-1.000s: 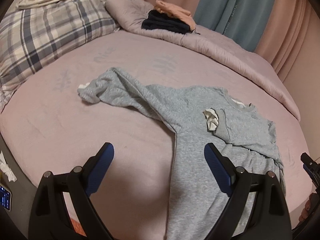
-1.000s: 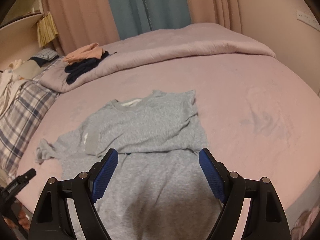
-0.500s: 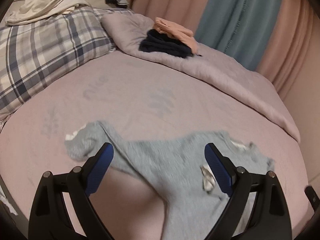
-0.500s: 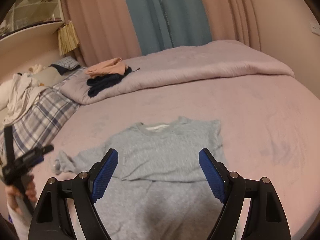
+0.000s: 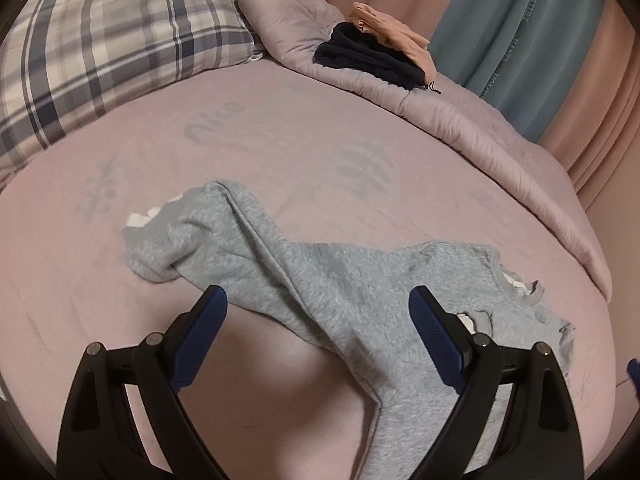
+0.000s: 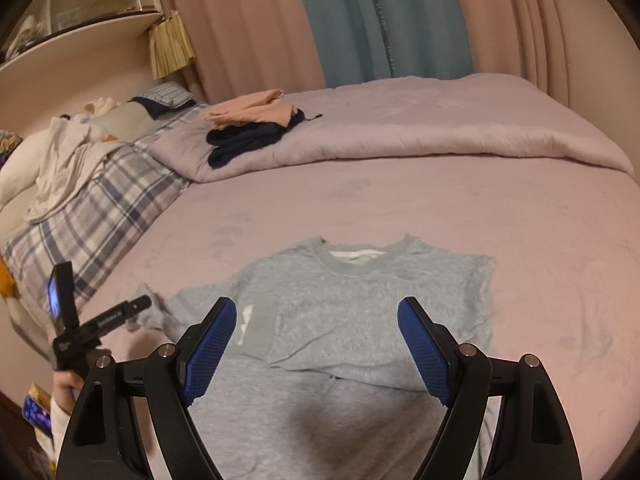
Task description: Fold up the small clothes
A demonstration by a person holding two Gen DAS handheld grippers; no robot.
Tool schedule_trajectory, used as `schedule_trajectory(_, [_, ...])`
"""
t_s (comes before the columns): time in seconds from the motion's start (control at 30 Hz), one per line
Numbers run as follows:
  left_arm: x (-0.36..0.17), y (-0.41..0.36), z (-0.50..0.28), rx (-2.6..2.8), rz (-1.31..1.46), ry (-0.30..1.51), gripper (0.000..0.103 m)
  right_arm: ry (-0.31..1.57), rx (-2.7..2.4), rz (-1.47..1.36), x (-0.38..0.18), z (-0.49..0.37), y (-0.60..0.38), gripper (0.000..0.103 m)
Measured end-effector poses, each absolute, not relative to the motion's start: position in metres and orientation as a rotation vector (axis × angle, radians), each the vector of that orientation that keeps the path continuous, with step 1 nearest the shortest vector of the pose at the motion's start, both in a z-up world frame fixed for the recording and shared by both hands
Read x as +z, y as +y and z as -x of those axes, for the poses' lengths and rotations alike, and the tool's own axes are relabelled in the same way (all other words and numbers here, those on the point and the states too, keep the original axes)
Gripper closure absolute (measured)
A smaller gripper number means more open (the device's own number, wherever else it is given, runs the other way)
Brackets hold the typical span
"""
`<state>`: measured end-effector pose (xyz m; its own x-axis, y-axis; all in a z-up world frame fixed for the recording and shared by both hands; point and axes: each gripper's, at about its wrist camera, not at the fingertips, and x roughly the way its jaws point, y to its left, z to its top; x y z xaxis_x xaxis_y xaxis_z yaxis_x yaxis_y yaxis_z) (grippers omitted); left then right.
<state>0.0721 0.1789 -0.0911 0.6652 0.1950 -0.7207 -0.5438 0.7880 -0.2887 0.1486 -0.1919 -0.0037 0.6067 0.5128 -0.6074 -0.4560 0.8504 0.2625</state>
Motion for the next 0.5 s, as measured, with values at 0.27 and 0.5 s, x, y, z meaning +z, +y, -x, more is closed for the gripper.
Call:
schedule_trajectory(0.27, [-0.098, 0.184, -0.081, 0.441, 0.569, 0.729, 0.011, 0.746, 0.475, -0.122, -0.019, -0.159, -0.214, 0.02])
schedule_trajectory(0.5, [-0.106, 0.194, -0.088, 0.429, 0.637, 0.731, 0.011, 0.745, 0.446, -0.127, -0.021, -0.162, -0.218, 0.02])
